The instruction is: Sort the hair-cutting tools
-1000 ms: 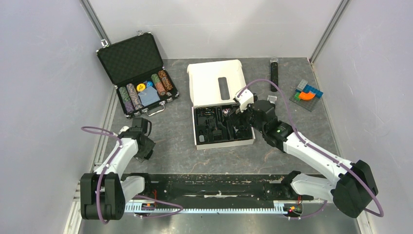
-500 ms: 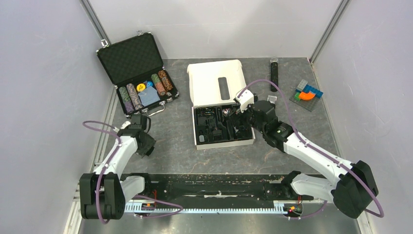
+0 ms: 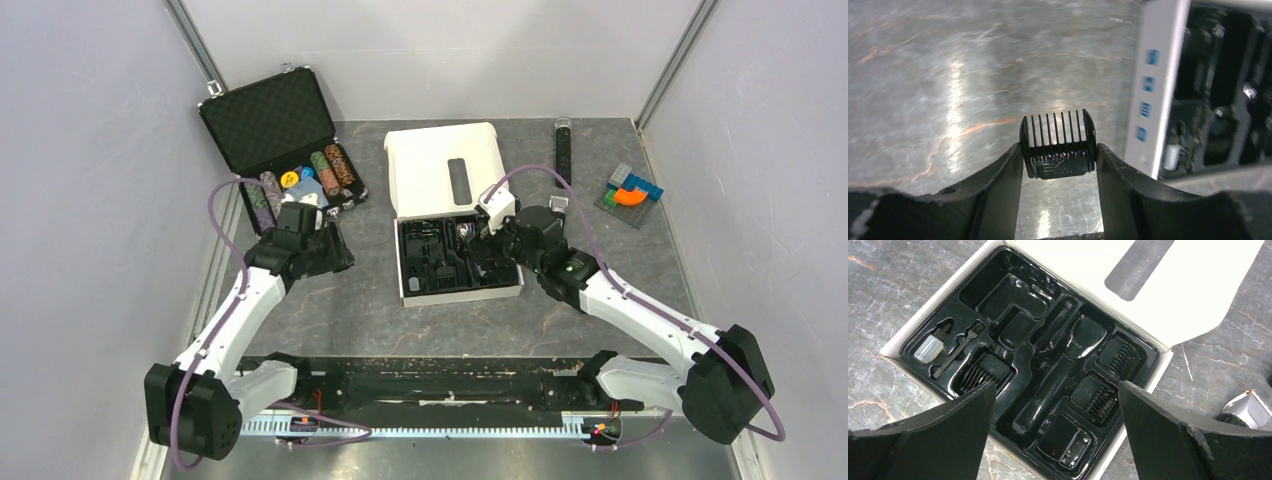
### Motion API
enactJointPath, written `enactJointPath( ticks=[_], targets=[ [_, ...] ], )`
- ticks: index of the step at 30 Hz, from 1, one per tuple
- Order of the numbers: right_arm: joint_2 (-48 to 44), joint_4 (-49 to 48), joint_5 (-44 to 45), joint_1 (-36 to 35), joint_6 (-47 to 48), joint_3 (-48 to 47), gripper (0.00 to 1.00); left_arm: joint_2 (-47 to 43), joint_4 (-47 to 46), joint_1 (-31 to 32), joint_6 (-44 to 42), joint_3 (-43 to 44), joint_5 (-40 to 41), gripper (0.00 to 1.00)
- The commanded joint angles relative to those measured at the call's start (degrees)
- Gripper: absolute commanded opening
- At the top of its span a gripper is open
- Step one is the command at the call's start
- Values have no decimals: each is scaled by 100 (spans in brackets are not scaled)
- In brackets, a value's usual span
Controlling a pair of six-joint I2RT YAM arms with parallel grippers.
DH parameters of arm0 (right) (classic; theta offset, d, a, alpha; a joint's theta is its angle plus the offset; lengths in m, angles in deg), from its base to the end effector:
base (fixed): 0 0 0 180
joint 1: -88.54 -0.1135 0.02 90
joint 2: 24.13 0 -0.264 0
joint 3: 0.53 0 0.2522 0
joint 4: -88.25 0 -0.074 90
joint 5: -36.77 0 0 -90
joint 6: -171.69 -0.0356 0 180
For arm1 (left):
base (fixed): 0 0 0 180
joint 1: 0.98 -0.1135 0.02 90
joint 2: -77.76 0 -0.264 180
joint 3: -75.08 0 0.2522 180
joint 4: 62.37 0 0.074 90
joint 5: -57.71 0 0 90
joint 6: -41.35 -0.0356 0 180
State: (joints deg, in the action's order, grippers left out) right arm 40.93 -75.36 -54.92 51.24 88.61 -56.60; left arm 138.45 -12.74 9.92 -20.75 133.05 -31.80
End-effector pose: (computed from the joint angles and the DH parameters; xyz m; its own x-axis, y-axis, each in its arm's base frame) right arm 0.2036 0.1564 0.2665 -0.2629 -0.3517 -0.8984 -0.6634 0.7420 -0.0963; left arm 0.2059 -0.0393 0.2450 -0.7732 -0.3276 -0.5430 -0.2012 0.9387 -0.2798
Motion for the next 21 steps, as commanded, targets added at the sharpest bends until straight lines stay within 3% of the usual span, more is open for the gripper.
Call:
enactJointPath(
  ticks=[1, 11, 21],
  targets=[
    [42, 25, -80, -15, -129, -293, 95, -152, -481, 475, -1206, 341, -1002, 27],
    [8, 418, -92, 62, -422, -403, 94, -134, -1533, 1823, -2049, 351, -1716, 26],
    [-914, 169, 1557, 56, -678, 125, 94, 1295, -2429, 3197, -2779, 1101, -1528, 26]
  ],
)
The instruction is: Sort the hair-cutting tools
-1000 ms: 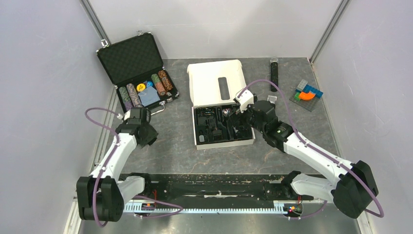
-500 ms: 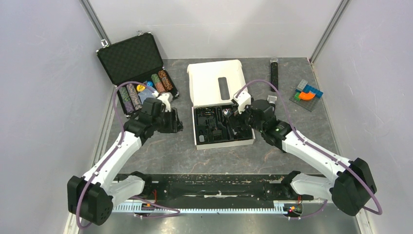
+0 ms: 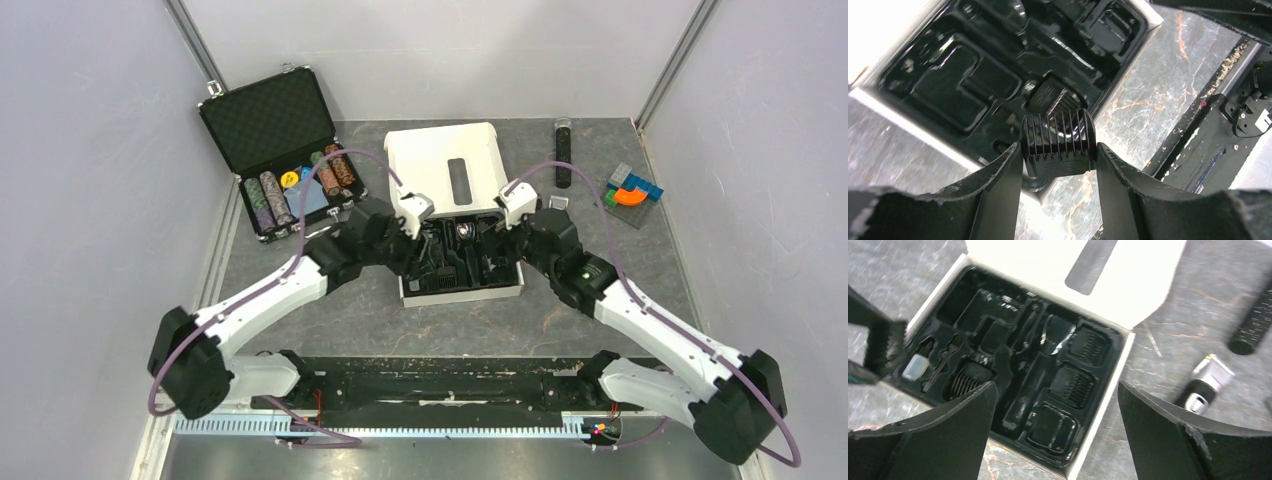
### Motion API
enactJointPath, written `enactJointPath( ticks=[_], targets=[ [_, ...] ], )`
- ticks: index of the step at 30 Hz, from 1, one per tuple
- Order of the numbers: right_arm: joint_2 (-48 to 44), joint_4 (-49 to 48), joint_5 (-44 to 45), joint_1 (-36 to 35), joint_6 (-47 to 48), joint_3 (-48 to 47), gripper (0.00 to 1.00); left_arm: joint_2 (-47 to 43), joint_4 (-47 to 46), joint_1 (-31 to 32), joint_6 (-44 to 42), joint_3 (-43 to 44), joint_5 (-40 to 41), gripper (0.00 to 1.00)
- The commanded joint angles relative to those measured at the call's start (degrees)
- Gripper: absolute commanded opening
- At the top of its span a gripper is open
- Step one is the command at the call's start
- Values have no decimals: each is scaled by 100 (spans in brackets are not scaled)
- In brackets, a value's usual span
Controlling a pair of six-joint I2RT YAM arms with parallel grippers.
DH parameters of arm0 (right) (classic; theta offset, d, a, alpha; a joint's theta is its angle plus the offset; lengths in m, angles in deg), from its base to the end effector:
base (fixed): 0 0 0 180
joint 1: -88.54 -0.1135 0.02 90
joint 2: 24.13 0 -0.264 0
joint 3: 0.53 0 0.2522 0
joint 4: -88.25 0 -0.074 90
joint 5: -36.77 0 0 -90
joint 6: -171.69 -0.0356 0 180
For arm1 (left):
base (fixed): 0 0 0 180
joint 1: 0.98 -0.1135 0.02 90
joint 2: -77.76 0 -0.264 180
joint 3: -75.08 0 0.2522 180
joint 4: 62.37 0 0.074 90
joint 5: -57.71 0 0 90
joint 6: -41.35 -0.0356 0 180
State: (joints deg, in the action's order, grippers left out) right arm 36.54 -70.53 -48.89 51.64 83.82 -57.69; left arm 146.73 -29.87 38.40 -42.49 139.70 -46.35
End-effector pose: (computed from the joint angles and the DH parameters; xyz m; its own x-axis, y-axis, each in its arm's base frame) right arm 0.1950 0.1431 0.2824 -0.3141 -0.2822 -0.9065 -0.5558 0.8287 -0.0654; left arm 0.1983 -0.1739 0.2757 -0.5430 0.3111 -0.7800 0.7116 0.6637 -0.2307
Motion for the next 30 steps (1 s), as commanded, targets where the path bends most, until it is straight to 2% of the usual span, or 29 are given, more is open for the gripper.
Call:
enactJointPath(
  ticks=[1, 5, 9, 19, 25, 30],
  targets=[
    [-570, -325, 1251, 17, -209, 307, 94, 652, -823, 466, -686, 517, -70, 26],
    [-987, -281, 2354, 30, -588, 695, 95, 1321, -1205, 802, -988, 936, -309, 28],
    [-1478, -245, 2985, 37, -840, 1093, 95, 2034, -1312, 1054, -1289, 1404, -546, 29],
    [-2503, -324, 3542, 36, -915, 1578, 95, 3344, -1179, 1280, -1796, 2289, -982, 31],
    [-2567, -314, 3488, 35, -853, 1606, 95, 3787, -963, 1403, -2174, 2606, -958, 32],
    [-2573, -316, 3444, 37, -789, 1573, 96, 4081, -434, 1515, -2739, 2922, -751, 35]
  ],
)
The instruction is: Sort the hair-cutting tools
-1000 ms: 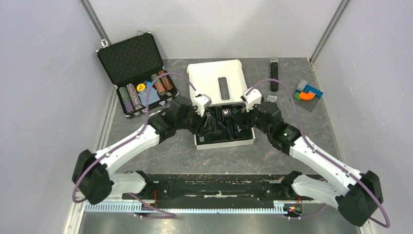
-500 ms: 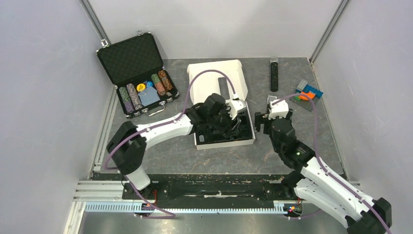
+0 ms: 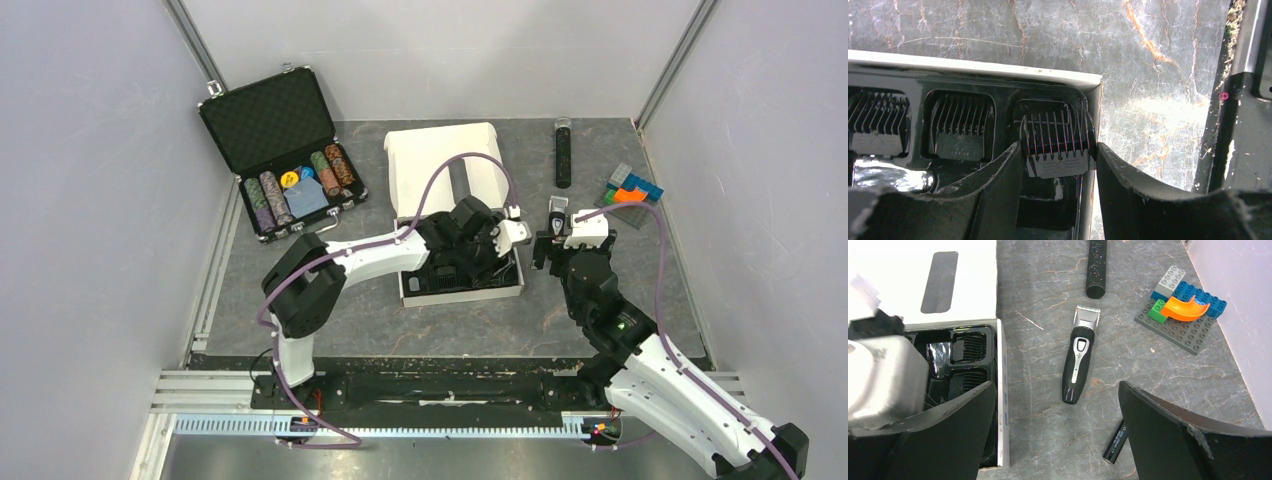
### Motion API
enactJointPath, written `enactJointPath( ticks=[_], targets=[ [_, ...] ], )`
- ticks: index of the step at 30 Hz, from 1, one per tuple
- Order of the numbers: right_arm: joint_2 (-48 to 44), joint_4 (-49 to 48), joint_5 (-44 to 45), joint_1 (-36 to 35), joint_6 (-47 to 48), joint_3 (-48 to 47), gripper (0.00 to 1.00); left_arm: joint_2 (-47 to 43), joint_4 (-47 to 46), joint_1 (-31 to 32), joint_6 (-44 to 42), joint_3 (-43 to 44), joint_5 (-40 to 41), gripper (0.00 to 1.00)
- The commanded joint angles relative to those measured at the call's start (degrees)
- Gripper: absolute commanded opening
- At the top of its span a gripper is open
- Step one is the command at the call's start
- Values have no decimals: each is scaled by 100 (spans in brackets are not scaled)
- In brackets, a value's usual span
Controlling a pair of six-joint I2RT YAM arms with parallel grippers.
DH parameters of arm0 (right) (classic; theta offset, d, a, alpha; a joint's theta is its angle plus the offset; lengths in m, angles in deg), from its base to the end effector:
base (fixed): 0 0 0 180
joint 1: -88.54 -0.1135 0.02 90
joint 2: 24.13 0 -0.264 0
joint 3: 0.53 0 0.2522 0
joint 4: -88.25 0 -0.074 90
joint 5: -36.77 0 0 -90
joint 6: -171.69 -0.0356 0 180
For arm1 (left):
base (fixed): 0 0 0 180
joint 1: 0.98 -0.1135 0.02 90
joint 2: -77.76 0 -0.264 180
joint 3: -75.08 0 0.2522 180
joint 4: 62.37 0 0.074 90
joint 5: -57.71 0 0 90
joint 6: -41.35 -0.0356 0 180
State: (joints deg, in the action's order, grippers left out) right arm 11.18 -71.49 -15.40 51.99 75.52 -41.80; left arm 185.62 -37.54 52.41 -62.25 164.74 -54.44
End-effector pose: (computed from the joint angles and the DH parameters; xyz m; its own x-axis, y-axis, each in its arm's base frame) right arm 0.1370 0.0744 0.2671 -0.1965 -0.0400 -0.9797 0.0284 0.9985 -0.0465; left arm 0.2390 -0.3441 0.2130 -0.1821 0.6103 -0.7710 0.9781 0.1930 -0.0782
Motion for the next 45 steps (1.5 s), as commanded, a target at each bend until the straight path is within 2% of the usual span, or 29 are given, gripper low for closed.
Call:
enactJointPath(
  ticks=[1, 10, 20, 30, 37, 45],
  targets=[
    [-33, -220, 87, -1, 52, -18, 95, 245, 372, 134, -851, 463, 74, 35],
    [-58, -169, -14, -1, 96, -51, 96, 637, 944, 163, -1802, 941, 50, 40],
    [-77, -150, -59, -1, 101, -29, 96, 893, 1480, 162, -2219, 1330, 162, 49],
    [-3, -150, -196, 0, 124, -61, 96, 866, 1486, 164, -2243, 1464, 272, 68],
    [54, -147, -343, 3, 160, -105, 96, 812, 1451, 160, -2204, 1473, 350, 74],
    [408, 51, -1010, 11, 311, -382, 95, -31, 920, 126, -1350, 1193, 656, 85]
  ],
)
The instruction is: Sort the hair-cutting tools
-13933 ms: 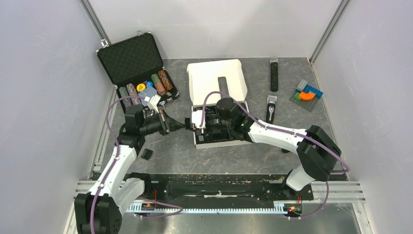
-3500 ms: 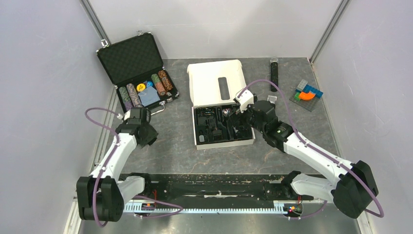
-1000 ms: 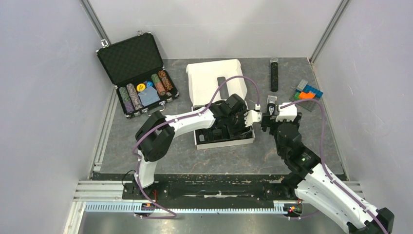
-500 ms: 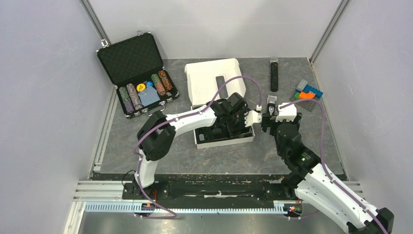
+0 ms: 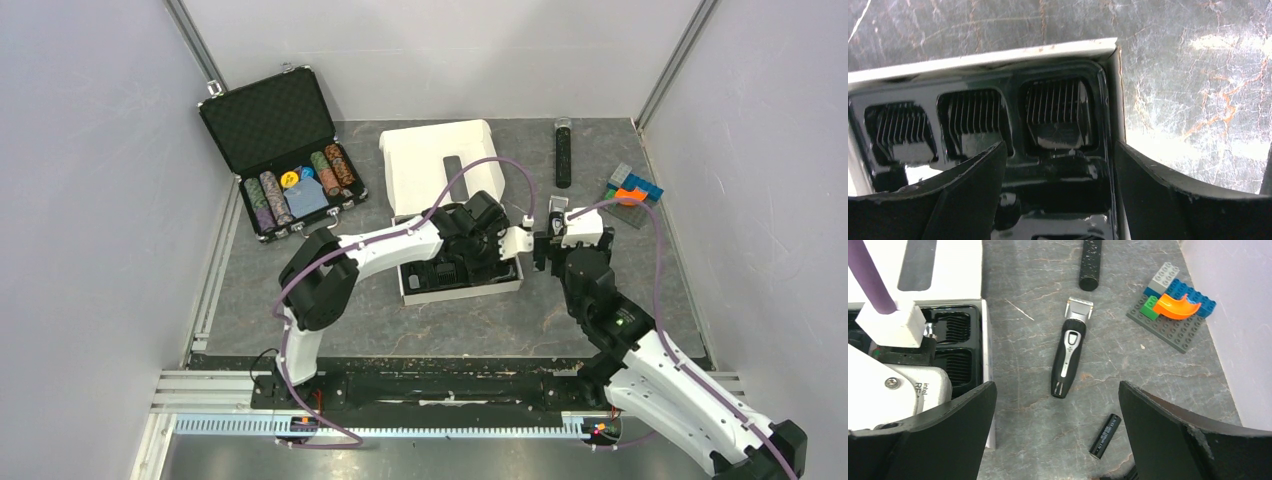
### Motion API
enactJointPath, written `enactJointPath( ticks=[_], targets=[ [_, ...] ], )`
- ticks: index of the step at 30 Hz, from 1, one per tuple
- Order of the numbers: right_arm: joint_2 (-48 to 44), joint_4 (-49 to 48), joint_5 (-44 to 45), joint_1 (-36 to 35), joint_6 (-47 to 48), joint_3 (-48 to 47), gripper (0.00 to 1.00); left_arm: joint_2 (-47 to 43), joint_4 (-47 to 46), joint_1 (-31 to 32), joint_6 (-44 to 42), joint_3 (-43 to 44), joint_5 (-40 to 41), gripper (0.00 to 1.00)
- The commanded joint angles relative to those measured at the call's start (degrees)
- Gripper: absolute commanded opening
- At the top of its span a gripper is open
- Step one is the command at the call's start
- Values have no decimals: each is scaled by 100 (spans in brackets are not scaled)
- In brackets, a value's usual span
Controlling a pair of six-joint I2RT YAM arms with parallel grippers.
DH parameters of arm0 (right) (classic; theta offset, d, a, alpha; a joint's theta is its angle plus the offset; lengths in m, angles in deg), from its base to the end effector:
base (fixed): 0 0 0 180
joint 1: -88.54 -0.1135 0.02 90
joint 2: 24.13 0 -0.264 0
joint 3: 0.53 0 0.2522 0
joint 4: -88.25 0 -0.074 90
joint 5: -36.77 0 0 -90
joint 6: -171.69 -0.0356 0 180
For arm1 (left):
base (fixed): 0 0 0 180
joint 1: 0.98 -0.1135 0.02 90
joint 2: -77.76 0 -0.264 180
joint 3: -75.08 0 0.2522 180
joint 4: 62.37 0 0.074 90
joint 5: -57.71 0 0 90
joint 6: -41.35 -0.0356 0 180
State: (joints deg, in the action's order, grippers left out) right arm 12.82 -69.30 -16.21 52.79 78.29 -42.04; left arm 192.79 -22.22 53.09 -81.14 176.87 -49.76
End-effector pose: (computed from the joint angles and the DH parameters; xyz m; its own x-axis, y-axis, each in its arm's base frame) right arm 0.1407 0.0749 0.2608 -0.2490 -0.1209 -0.9609 0.0133 0.9917 -0.1282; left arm 0.2505 -0.3638 0.2083 0.0740 0.7710 -0.6325 0.9931 0.0007 0.1171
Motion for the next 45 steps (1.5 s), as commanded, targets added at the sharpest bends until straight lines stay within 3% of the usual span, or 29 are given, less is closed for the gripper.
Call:
enactJointPath(
  ticks=[1, 10, 14, 19, 23, 28, 36, 45],
  targets=[
    [320, -82, -1047, -70, 32, -407, 95, -903, -664, 31, 762, -95, 276, 87],
    [1040, 671, -1980, -60, -100, -912, 88, -2651, -1158, -644, 3812, -1562, 1168, 92],
    [1374, 869, -2309, -46, -116, -1061, 87, -3646, -1181, -1099, 4630, -2525, 1549, 95],
    [2030, 1021, -2596, -42, -178, -1316, 83, -4477, -557, -1849, 5323, -3208, 2024, 97],
    [2616, 1147, -2777, -29, -200, -1575, 76, -4883, -65, -2514, 5384, -3450, 2044, 97],
    [3203, 1148, -2716, -28, -210, -1781, 64, -5237, 93, -2871, 5009, -3589, 2362, 98],
    [3870, 1099, -2734, -20, -281, -2039, 43, -5335, 161, -3006, 4434, -3606, 2940, 98],
    [4380, 1200, -2814, -18, -385, -1995, 34, -5207, 92, -3053, 4239, -3749, 3220, 98]
  ],
)
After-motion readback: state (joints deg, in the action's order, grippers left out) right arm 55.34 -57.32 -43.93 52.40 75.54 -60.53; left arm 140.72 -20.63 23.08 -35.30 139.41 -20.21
